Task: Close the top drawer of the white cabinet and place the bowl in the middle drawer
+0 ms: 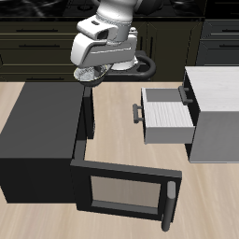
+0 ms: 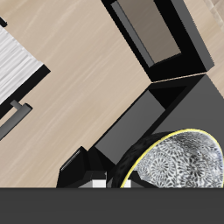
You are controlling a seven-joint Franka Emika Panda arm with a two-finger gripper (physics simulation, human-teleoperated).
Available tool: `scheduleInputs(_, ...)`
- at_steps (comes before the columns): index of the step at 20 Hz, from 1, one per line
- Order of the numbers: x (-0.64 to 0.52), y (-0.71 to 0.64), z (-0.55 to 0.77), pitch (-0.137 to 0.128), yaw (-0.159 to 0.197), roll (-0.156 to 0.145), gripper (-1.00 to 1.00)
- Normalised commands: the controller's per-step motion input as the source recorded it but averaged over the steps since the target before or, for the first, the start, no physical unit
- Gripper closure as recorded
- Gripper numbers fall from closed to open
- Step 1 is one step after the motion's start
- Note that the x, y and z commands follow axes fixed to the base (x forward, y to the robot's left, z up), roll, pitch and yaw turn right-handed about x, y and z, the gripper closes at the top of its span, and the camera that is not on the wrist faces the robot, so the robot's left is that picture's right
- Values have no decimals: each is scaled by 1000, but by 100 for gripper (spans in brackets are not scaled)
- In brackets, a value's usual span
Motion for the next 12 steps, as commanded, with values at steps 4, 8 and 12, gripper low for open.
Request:
scheduleInputs(4,60,154,83,1,134,-16,100)
scheduleInputs(8,46,111,14,6,125,-37,100)
scheduleInputs(12,65,149,-101,-6,162,-9,100)
